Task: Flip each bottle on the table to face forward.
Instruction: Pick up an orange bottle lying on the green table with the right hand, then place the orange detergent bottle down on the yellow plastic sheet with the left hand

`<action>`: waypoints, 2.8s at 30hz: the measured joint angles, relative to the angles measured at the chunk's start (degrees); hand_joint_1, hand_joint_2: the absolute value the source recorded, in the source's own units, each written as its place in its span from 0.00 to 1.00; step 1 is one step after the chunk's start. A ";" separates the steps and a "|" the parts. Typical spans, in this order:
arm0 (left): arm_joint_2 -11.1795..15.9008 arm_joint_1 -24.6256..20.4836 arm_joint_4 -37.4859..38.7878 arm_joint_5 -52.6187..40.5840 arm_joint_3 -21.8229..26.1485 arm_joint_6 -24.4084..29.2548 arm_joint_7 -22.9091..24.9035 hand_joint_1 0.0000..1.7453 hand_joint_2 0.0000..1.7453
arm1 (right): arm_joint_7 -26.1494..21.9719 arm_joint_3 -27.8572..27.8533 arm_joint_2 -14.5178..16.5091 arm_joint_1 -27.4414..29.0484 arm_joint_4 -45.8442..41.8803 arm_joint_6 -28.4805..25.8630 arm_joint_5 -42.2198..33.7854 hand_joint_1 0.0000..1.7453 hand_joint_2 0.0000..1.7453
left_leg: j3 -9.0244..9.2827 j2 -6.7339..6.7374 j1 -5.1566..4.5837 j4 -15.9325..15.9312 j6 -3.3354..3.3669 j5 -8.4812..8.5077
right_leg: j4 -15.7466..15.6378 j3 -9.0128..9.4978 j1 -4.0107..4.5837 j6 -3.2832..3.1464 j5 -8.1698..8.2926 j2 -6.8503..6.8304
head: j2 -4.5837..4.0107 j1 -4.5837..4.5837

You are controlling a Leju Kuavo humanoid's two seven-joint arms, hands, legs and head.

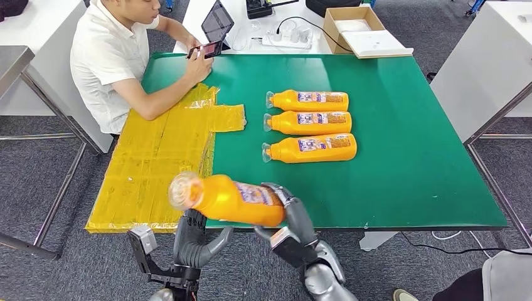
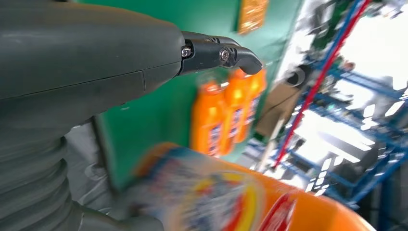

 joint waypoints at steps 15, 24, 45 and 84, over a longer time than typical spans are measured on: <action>-1.66 -1.43 -1.71 5.57 0.17 -1.44 -2.28 0.00 1.00 | -0.24 9.80 2.57 -2.32 4.32 0.49 -5.56 1.00 1.00 | -0.03 0.08 -0.08 0.00 0.01 -0.02 | -0.02 -0.09 -0.07 -0.01 -0.01 0.02 | 0.00 0.01; -0.87 -0.09 -5.28 9.62 -0.81 -8.90 1.32 0.00 1.00 | -0.55 10.49 2.43 -1.70 6.63 0.39 -8.16 1.00 1.00 | -0.11 0.05 -0.09 0.00 0.01 -0.02 | -0.02 -0.13 -0.08 -0.01 -0.01 0.02 | 0.00 0.03; 1.66 0.36 -2.57 -8.17 -5.25 -0.30 2.14 0.00 1.00 | 4.83 6.86 -0.03 -0.02 9.10 -4.98 -0.61 1.00 1.00 | -0.14 0.04 -0.10 0.00 0.02 -0.02 | -0.02 -0.15 -0.09 0.00 -0.01 0.01 | 0.00 0.02; 0.55 -1.56 -1.49 4.82 -2.35 -0.21 1.57 1.00 1.00 | -1.50 15.48 2.51 -2.38 13.08 -5.40 -0.71 0.00 0.25 | -0.15 0.05 -0.10 0.00 0.01 -0.01 | -0.01 -0.19 -0.09 0.01 -0.01 0.02 | 0.00 0.02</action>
